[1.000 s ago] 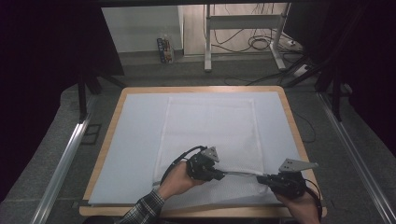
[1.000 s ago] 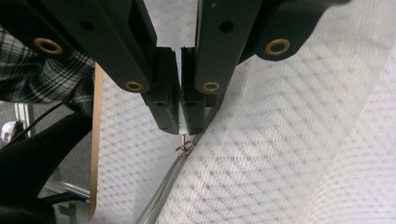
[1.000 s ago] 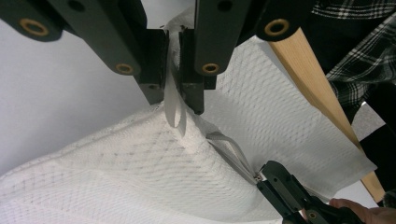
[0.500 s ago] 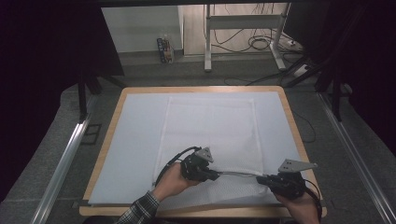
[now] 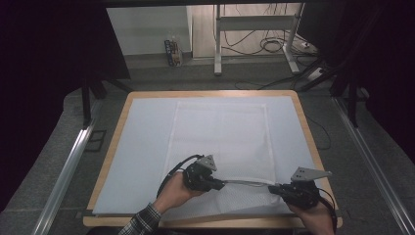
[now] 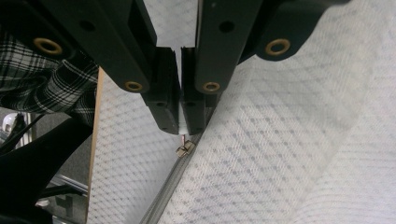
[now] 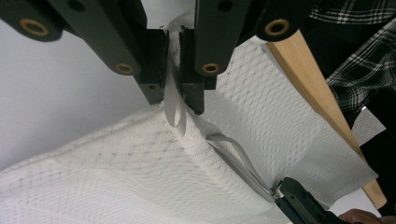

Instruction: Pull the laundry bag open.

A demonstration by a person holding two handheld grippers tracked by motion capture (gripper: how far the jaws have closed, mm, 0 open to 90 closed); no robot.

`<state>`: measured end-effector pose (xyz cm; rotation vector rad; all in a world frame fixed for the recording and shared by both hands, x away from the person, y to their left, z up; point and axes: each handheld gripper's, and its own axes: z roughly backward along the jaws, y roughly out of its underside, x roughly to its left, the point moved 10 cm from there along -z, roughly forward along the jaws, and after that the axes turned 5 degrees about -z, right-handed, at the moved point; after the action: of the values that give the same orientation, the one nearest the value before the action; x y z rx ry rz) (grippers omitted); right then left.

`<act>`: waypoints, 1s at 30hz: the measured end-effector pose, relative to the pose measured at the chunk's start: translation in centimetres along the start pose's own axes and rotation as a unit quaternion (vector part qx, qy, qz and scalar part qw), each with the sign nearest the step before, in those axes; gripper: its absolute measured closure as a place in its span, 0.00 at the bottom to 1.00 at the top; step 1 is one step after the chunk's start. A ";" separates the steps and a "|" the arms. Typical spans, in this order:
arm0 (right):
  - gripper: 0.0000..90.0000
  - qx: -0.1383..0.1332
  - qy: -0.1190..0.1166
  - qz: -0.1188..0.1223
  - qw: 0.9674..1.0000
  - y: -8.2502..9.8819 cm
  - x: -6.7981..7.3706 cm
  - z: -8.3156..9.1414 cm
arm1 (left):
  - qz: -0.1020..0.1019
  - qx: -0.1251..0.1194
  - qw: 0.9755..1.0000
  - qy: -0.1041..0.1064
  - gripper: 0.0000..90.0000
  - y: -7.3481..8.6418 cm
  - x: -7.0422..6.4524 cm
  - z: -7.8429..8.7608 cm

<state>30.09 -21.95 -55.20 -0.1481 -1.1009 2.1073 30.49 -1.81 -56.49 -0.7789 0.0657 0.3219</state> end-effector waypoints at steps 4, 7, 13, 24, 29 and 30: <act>0.93 0.001 -0.001 0.003 1.000 0.0 0.1 0.0 | 0.001 -0.001 1.000 -0.003 0.97 0.1 -0.1 0.1; 0.93 0.003 -0.001 0.005 1.000 0.0 0.1 0.0 | 0.001 -0.001 1.000 -0.003 0.97 0.2 -0.1 0.2; 0.93 0.004 0.000 0.002 1.000 0.1 -0.1 0.0 | 0.008 0.000 1.000 -0.007 0.97 0.7 0.2 0.4; 0.93 0.009 -0.001 0.003 1.000 0.2 0.1 -0.1 | 0.018 -0.009 1.000 -0.012 0.97 1.3 0.4 1.4; 0.93 0.010 0.001 0.002 1.000 0.3 0.2 -0.1 | 0.017 -0.009 1.000 -0.013 0.97 1.6 0.3 1.3; 0.93 0.011 0.003 0.003 1.000 0.3 0.2 -0.1 | 0.017 -0.008 1.000 -0.013 0.97 1.6 0.3 1.3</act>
<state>29.87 -21.86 -55.44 -0.1480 -1.0748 2.1224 30.20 0.23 -56.69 -0.7908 0.0522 0.3646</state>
